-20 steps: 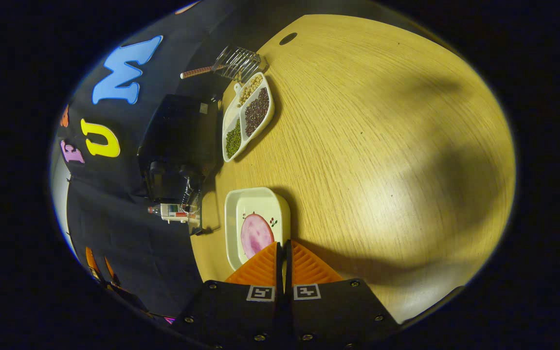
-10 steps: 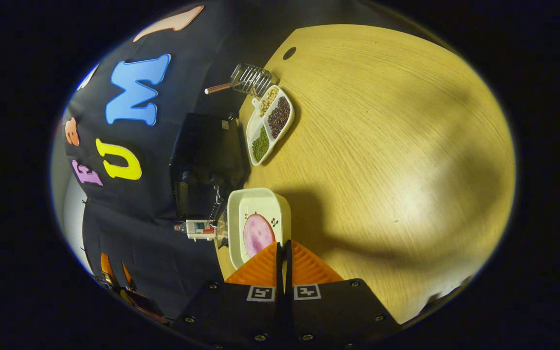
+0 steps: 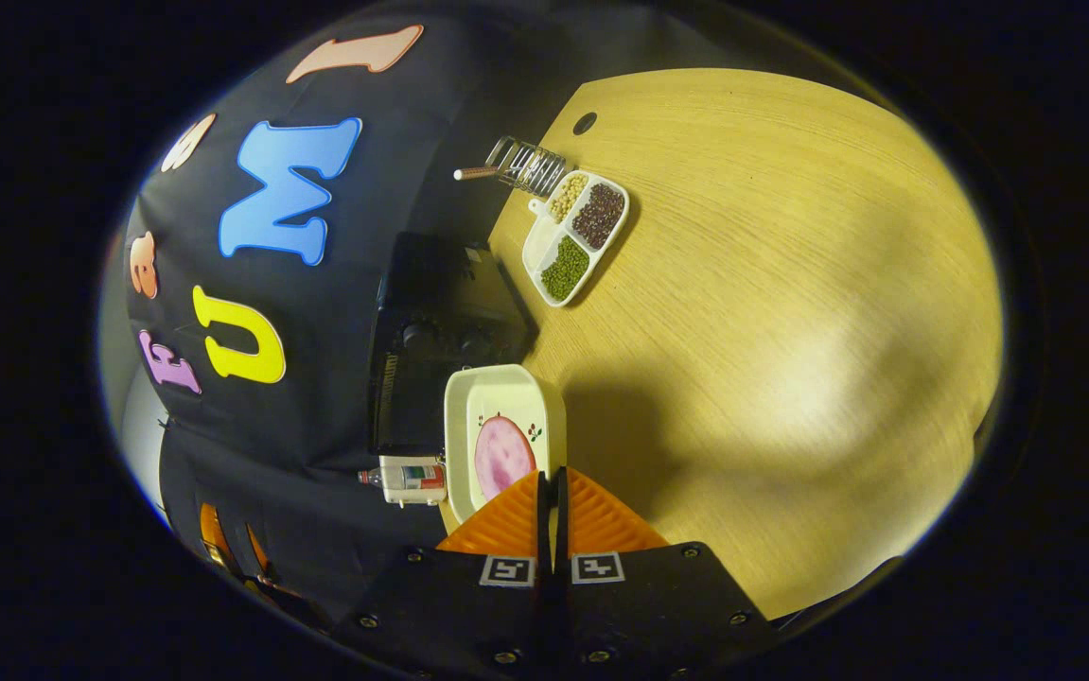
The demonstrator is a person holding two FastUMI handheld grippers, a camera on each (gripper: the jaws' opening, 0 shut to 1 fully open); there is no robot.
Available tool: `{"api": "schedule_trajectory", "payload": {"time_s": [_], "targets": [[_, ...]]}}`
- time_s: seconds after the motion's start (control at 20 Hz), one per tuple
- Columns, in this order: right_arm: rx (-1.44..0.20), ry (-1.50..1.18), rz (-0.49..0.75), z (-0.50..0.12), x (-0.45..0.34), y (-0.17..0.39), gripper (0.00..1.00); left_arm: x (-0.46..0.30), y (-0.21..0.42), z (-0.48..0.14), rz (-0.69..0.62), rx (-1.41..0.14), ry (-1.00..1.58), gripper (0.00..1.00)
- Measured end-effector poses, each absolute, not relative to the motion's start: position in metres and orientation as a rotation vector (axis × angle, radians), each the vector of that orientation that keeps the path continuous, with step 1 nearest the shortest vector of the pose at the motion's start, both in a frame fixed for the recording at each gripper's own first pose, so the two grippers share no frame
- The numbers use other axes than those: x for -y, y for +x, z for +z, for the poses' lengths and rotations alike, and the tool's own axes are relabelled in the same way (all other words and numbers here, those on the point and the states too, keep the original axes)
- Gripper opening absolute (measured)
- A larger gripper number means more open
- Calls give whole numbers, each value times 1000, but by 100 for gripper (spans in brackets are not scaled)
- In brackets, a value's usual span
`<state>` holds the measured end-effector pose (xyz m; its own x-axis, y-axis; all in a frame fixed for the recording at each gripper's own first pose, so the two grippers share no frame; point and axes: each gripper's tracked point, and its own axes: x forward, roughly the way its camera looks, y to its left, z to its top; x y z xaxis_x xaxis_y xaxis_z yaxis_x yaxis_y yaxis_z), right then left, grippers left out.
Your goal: Open the electric oven with the left hand, put the food in, and close the electric oven.
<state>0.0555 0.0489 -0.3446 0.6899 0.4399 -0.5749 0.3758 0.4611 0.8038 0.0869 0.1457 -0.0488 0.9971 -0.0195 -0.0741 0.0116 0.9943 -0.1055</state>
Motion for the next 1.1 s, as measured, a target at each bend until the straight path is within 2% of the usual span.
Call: {"api": "schedule_trajectory", "payload": {"time_s": [0.3, 0.35, 0.4, 0.45, 0.5, 0.55, 0.6, 0.65, 1.1], "targets": [[-833, 1205, 6, -346, -120, 84, 0, -182, 86, -46, -16, -60, -126, 100], [-834, 1214, -1, -346, -130, 87, 0, -187, 85, -44, -13, -60, -127, 96], [-835, 1223, -6, -347, -139, 92, 0, -193, 83, -43, -9, -58, -124, 100], [-835, 1226, -10, -347, -148, 98, 0, -199, 80, -40, -7, -54, -121, 96], [-833, 1224, -19, -348, -153, 105, 0, -204, 78, -38, -3, -53, -118, 96], [-827, 1222, -31, -349, -158, 111, 0, -208, 77, -38, 1, -51, -115, 100], [-820, 1223, -47, -349, -163, 118, 0, -213, 74, -36, 4, -48, -115, 100], [-814, 1227, -60, -347, -169, 123, 0, -216, 73, -37, 7, -51, -117, 96], [-764, 1295, -211, -360, -207, 186, 0, -263, 68, -52, 60, -76, -155, 96]]}}
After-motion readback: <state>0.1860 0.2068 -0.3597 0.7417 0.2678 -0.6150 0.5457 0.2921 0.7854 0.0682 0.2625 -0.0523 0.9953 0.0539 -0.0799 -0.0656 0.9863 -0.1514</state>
